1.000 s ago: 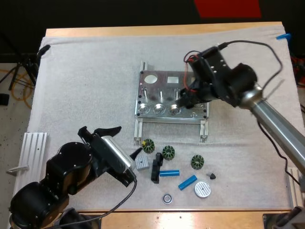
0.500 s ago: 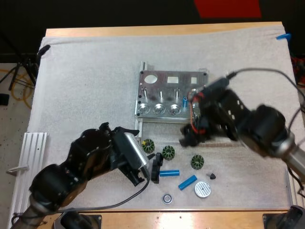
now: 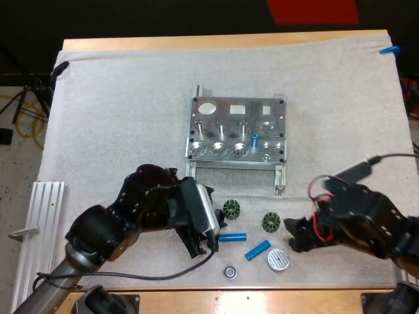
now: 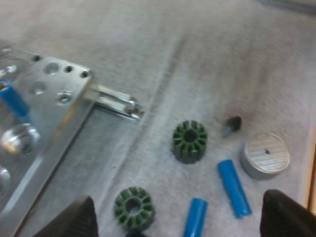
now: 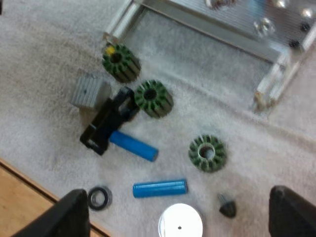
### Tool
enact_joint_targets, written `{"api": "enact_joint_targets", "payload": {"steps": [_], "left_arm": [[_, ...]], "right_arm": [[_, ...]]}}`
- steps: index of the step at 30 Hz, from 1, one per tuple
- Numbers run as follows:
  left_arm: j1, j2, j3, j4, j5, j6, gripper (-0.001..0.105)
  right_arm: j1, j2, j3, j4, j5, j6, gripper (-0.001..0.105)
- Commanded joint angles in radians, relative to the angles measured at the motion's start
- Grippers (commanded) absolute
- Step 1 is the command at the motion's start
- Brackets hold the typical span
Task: Load cells from left to right
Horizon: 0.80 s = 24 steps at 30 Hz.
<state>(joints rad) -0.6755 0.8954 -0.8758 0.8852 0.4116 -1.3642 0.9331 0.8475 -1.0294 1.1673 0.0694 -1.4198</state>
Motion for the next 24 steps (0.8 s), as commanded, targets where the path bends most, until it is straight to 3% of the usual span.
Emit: {"api": "enact_joint_targets", "payload": {"steps": [1,3,9,13,16,21,24], "left_arm": [[-0.005,0.013,-0.005,0.006,0.073,0.064,0.067],[-0.01,0.032,-0.005,0.012,0.107,0.103,0.067],[-0.063,0.143,-0.005,0.014,0.088,0.166,0.065],[-0.11,0.246,-0.005,0.021,0.001,0.207,0.055],[-0.134,0.333,-0.005,0.029,-0.071,0.243,0.054],[-0.144,0.456,-0.005,0.032,-0.079,0.272,0.054],[-0.144,0.526,-0.005,0.032,-0.133,0.274,0.054]], "right_arm": [[0.001,-0.036,0.023,0.005,-0.002,0.018,0.072],[0.001,-0.073,0.047,0.005,-0.002,0.031,0.072],[0.001,-0.14,0.093,0.005,-0.002,0.033,0.072],[0.001,-0.145,0.093,0.005,-0.005,0.033,0.072],[0.001,-0.145,0.093,0.005,-0.005,0.033,0.072],[0.001,-0.145,0.093,0.005,-0.005,0.033,0.072],[0.001,-0.145,0.093,0.005,-0.005,0.033,0.072]]}}
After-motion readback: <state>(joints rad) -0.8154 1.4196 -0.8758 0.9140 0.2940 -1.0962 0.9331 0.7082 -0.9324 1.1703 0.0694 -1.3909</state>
